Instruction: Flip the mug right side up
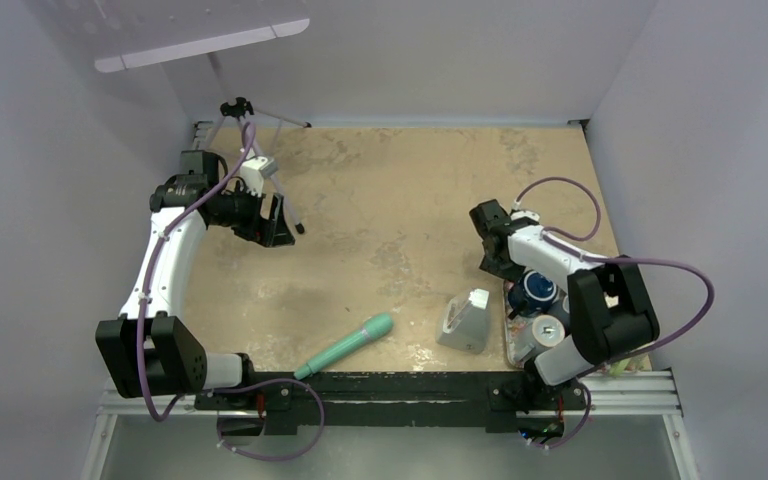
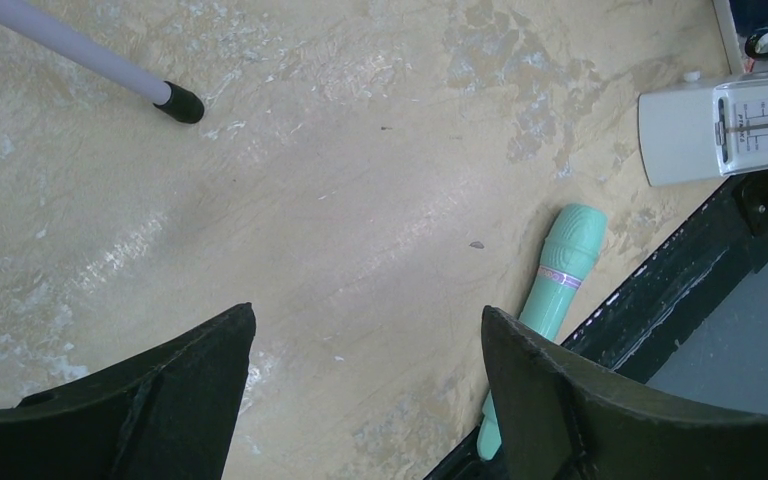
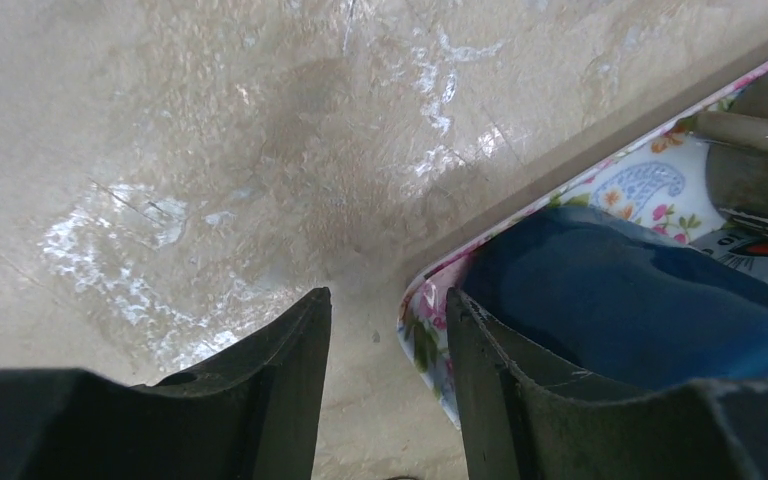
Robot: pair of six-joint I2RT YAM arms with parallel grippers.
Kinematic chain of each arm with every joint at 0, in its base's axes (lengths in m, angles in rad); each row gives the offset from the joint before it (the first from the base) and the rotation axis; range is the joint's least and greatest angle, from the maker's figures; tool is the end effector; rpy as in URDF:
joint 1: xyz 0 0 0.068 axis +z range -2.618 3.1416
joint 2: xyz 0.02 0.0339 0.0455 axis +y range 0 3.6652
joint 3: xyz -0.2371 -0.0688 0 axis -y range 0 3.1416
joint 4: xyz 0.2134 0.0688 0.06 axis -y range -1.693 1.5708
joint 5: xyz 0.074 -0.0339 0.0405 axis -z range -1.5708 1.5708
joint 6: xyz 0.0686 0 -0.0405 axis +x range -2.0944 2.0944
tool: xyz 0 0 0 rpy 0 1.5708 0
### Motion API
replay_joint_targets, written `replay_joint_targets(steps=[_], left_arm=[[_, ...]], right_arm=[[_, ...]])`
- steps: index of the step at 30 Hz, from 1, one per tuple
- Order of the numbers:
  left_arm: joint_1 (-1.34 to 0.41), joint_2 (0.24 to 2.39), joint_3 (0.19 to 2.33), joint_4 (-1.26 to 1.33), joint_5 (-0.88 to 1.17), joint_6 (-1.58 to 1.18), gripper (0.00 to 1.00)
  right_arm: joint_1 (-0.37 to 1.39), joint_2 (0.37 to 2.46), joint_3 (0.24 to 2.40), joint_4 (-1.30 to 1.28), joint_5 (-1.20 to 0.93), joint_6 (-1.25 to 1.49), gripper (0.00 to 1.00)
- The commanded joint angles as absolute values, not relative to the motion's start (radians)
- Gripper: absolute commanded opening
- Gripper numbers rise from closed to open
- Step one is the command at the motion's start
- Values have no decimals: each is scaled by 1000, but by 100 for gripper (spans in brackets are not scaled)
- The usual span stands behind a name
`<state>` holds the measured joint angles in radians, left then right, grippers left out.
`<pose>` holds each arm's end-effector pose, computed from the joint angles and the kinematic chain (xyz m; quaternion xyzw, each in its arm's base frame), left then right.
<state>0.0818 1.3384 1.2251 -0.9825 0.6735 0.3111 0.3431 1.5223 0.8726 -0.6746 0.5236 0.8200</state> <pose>0.2453 -0.0228 0.2662 0.1822 0.9024 -0.2716 0.2805 0.2444 0.0509 0.1396 0.2573 0.9240 -0.1494 0.2403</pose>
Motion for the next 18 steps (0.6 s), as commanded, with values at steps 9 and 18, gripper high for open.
replay_joint_targets(steps=[9, 18], left_arm=[[78, 1329, 1261, -987, 673, 344, 86], [77, 1329, 1262, -983, 668, 346, 86]], right_arm=[[343, 1616, 862, -646, 451, 765, 30], [360, 1654, 928, -544, 366, 597, 0]])
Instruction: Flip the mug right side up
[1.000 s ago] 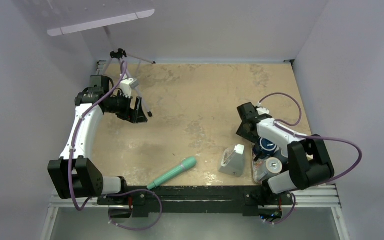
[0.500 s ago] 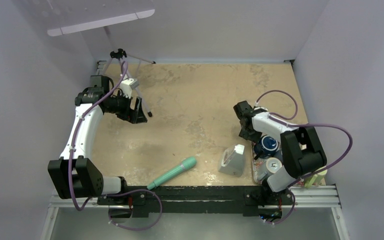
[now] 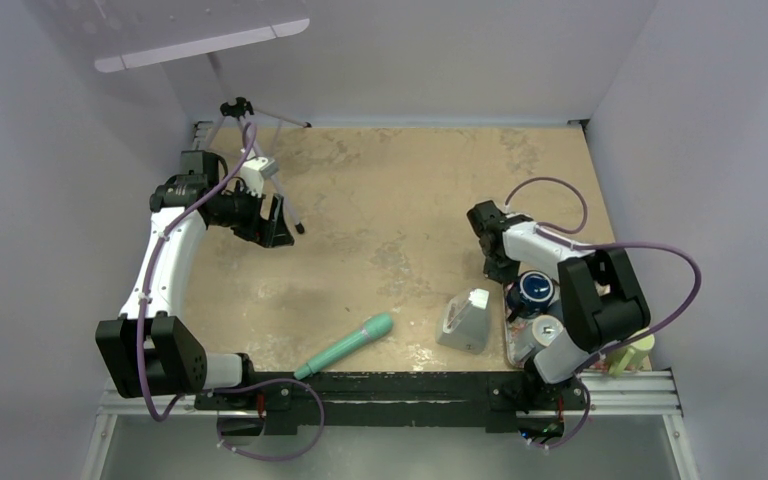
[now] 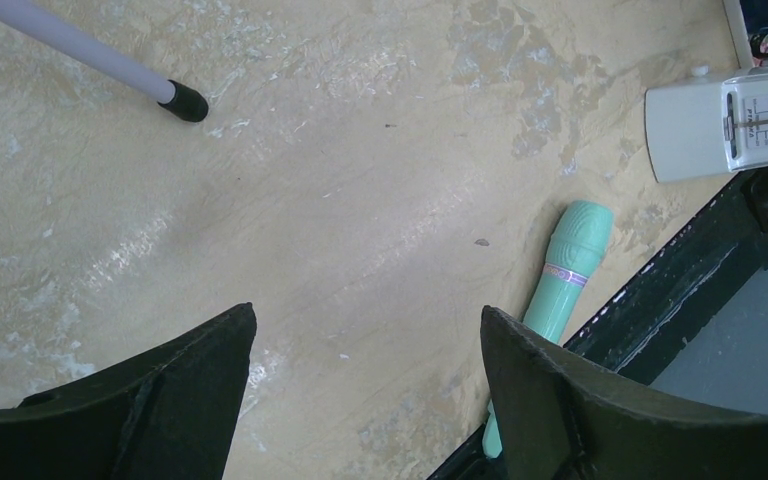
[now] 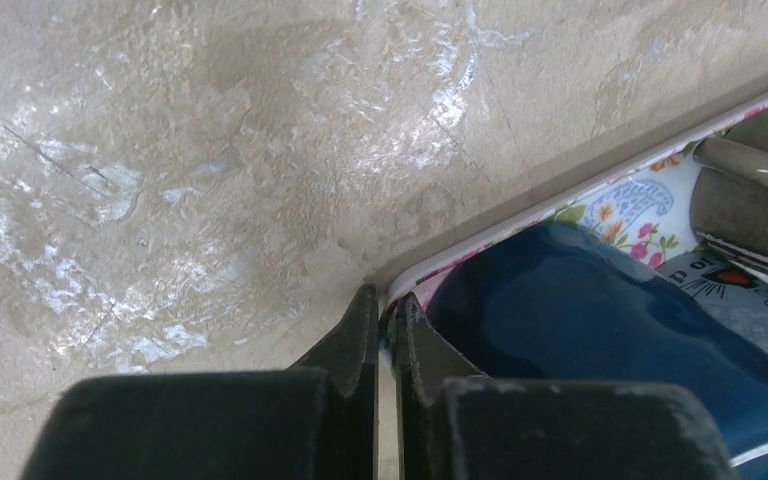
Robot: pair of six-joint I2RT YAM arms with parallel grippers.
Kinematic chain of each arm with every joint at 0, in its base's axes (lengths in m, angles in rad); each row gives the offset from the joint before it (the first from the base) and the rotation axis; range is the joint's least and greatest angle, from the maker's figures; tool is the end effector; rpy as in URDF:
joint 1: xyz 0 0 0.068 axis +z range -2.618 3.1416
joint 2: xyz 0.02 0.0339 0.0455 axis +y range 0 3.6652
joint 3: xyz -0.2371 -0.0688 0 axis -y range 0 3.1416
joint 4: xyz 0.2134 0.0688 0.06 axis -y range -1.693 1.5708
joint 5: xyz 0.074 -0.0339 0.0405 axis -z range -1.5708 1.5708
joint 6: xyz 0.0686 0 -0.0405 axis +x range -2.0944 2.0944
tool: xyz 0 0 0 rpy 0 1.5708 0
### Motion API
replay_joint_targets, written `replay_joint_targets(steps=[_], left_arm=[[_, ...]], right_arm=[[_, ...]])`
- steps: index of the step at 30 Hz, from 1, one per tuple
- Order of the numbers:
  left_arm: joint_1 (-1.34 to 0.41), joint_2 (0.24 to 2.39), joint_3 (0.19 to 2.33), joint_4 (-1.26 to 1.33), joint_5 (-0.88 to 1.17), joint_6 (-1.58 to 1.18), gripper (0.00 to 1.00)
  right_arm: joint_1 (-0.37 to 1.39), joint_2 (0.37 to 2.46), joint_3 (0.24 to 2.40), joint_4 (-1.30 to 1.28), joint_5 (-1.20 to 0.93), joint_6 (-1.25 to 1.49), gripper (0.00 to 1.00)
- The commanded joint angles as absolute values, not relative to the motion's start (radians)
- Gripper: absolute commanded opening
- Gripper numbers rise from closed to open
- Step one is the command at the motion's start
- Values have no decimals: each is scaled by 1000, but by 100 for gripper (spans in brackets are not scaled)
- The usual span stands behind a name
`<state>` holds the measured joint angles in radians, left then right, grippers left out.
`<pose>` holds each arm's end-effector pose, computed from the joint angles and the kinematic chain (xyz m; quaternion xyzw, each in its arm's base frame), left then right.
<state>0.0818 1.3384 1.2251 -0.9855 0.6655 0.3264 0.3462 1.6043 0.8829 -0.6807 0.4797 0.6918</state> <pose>0.2450 -0.0224 0.2657 0.1879 0.9028 -0.2662 0.2808 0.2463 0.0552 0.1216 0.1861 0.9501 -0.1649 0.1885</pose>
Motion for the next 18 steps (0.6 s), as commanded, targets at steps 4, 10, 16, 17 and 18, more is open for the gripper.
replay_joint_targets(steps=[4, 10, 16, 17, 18], left_arm=[[77, 1324, 1264, -989, 662, 355, 86], [77, 1321, 1261, -991, 653, 359, 86], [77, 1319, 1264, -998, 646, 363, 86], [78, 1319, 1264, -998, 644, 363, 86], [77, 1320, 1264, -998, 644, 364, 86]], right_arm=[[374, 1696, 985, -527, 358, 558, 0], [389, 1727, 1046, -480, 346, 502, 0], [388, 1738, 1078, -440, 324, 459, 0], [388, 1738, 1082, -434, 323, 453, 0], [389, 1740, 1086, -428, 321, 447, 0]])
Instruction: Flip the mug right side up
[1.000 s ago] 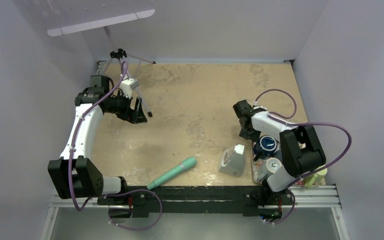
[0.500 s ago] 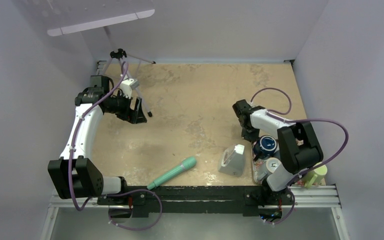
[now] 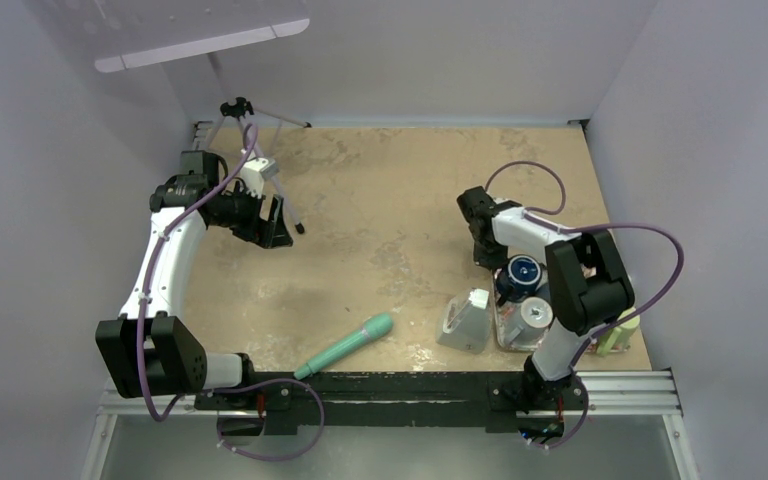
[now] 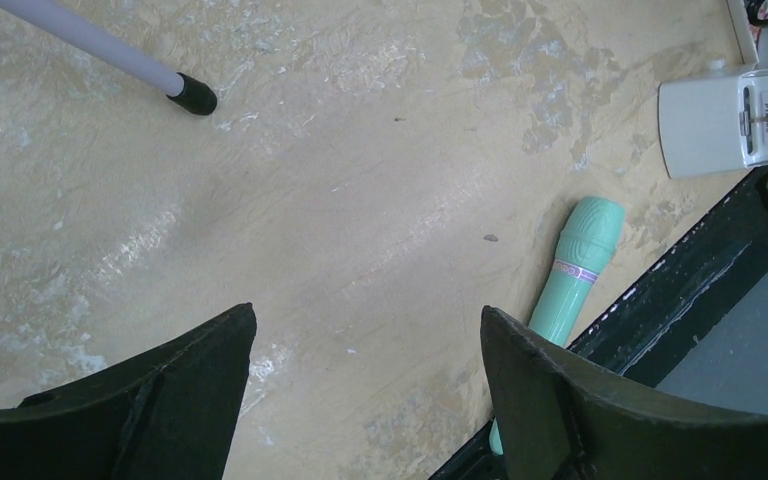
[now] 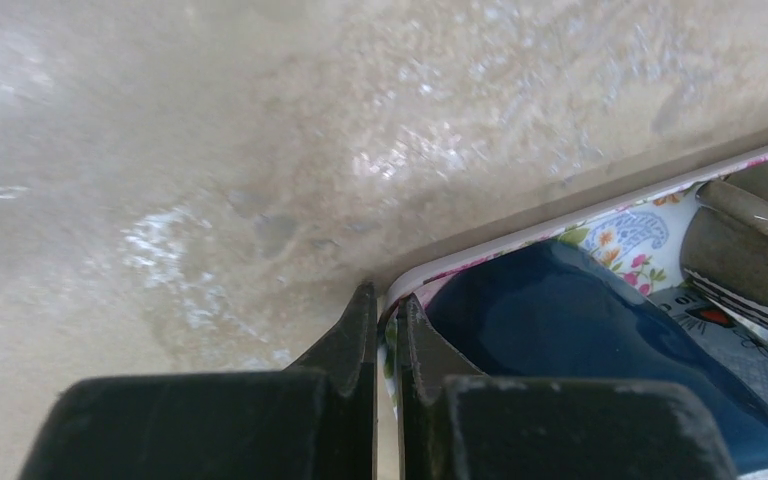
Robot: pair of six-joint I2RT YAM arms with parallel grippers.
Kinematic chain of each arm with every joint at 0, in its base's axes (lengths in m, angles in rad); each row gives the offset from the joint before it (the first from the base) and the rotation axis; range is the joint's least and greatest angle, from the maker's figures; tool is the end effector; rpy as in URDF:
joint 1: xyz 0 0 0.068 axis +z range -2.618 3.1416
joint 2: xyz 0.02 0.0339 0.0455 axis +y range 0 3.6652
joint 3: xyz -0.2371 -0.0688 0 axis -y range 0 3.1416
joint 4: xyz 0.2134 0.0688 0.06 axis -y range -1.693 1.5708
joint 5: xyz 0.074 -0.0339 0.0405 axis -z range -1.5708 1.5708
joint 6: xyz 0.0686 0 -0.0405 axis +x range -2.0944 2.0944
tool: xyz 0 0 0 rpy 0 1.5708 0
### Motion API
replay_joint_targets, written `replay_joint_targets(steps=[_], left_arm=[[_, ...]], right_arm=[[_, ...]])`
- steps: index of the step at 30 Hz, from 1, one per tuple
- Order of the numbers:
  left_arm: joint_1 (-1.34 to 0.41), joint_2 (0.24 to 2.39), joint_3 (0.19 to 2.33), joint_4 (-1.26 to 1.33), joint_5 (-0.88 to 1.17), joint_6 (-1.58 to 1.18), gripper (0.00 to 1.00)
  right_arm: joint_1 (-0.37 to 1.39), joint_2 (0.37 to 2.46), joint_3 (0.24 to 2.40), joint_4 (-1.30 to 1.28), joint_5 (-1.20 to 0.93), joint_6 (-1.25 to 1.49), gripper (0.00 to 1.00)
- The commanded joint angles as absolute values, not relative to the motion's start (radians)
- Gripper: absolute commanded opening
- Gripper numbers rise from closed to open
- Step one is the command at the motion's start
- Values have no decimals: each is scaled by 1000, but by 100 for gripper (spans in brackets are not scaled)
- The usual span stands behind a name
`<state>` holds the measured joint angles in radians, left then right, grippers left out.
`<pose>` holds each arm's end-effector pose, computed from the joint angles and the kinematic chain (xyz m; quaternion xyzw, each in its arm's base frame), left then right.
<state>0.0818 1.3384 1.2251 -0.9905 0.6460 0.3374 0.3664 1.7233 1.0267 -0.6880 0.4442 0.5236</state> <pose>0.2447 -0.0214 0.2647 0.1904 0.9057 -0.2564 0.2789 0.2751 0.0740 0.1234 0.0967 0.9666 -0.1589 0.1763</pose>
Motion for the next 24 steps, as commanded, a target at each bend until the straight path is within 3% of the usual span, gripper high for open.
replay_joint_targets(steps=[1, 20, 22, 24], left_arm=[[78, 1321, 1263, -999, 643, 364, 86], [77, 1317, 1259, -997, 641, 370, 86], [78, 1319, 1258, -997, 641, 368, 86], [78, 1320, 1258, -996, 641, 370, 86]], right_arm=[[389, 1743, 1091, -426, 321, 443, 0], [346, 1815, 1276, -536, 414, 458, 0], [353, 1785, 1298, -552, 411, 453, 8], [358, 1738, 1316, -568, 403, 453, 24]])
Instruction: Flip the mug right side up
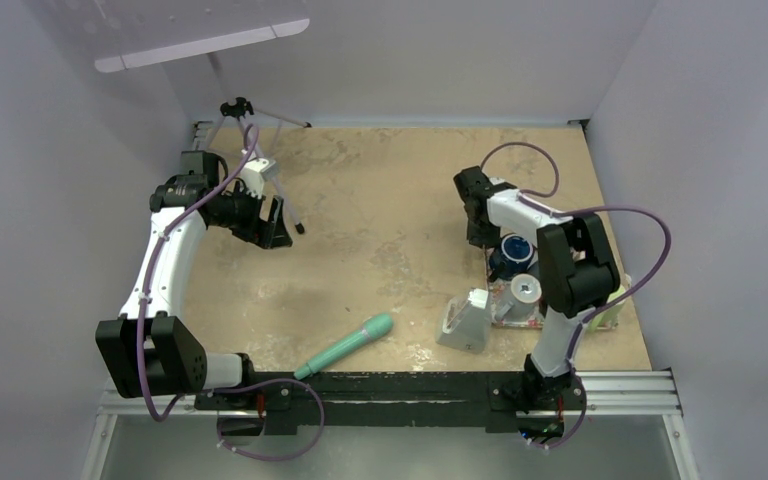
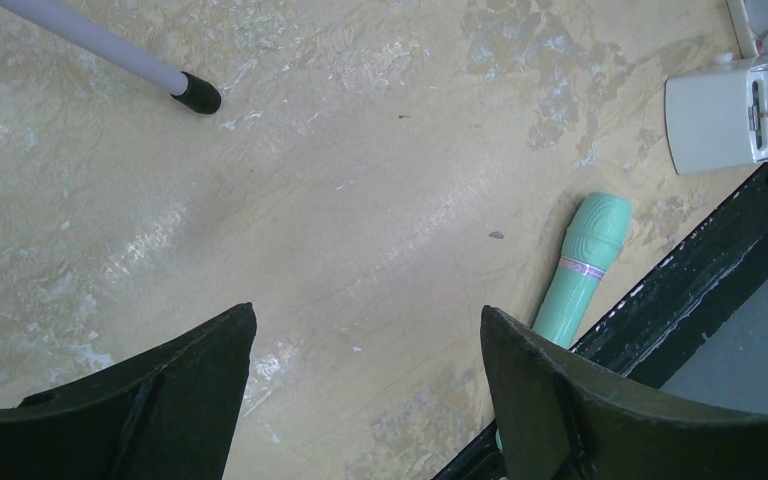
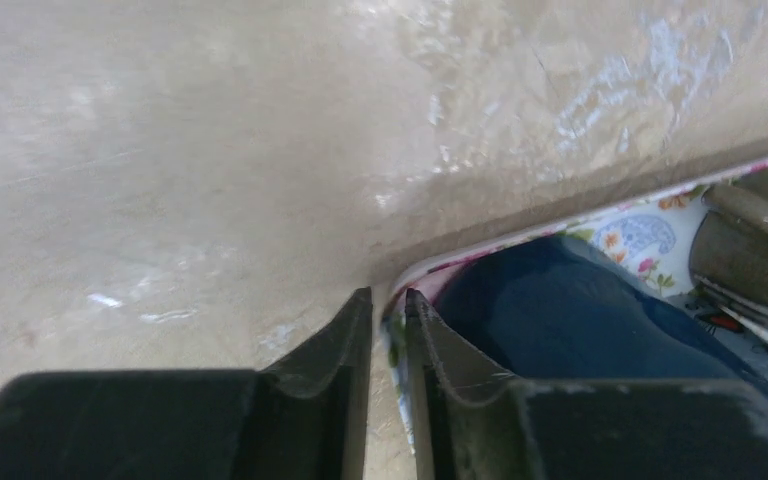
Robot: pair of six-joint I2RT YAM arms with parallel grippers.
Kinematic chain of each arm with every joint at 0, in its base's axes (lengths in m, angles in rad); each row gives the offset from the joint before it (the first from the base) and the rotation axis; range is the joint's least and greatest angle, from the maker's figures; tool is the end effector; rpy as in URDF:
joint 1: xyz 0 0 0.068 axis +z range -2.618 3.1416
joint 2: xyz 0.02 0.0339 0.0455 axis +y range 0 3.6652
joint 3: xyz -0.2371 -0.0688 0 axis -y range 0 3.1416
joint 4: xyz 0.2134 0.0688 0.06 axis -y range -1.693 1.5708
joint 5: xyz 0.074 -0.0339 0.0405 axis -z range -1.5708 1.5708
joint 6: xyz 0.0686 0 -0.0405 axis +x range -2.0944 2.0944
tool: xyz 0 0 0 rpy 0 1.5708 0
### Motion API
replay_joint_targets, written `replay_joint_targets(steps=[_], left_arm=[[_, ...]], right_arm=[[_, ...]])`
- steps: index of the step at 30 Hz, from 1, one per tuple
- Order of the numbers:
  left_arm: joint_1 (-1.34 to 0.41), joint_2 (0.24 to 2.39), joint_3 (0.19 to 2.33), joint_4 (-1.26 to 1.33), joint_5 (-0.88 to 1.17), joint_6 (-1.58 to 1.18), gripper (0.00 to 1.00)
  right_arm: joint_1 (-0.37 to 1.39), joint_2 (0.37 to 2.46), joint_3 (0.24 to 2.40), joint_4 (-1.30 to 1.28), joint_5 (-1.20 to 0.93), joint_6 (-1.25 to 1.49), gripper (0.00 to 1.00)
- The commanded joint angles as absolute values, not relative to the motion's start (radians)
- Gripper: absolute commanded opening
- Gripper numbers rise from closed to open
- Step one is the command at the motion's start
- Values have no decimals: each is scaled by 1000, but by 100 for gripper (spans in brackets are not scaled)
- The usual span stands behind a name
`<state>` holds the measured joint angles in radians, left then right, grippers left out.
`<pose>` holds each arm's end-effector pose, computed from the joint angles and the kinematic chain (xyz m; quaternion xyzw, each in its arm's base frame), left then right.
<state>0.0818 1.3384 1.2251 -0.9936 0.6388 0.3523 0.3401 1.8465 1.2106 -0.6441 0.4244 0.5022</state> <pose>0.2445 -0.0210 0.2643 0.1961 0.9058 -0.2514 0.2789 0.3215 0.0838 0.1324 0.1087 0.9616 -0.1323 0.2144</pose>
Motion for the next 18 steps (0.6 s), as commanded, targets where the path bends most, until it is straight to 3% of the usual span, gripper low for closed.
replay_joint_targets(steps=[1, 4, 10, 14, 18], left_arm=[[78, 1319, 1259, -996, 641, 369, 86], [78, 1320, 1257, -997, 642, 367, 86], [78, 1317, 1254, -997, 647, 367, 86], [77, 1310, 1249, -1000, 649, 364, 86], [77, 1309, 1249, -1000, 653, 354, 85]], right_arm=[[360, 1713, 1321, -574, 399, 455, 28], [369, 1643, 1336, -598, 387, 465, 36], [392, 1549, 1361, -691, 419, 525, 38], [391, 1450, 1261, -758, 462, 635, 49], [392, 1352, 1141, -785, 446, 741, 50]])
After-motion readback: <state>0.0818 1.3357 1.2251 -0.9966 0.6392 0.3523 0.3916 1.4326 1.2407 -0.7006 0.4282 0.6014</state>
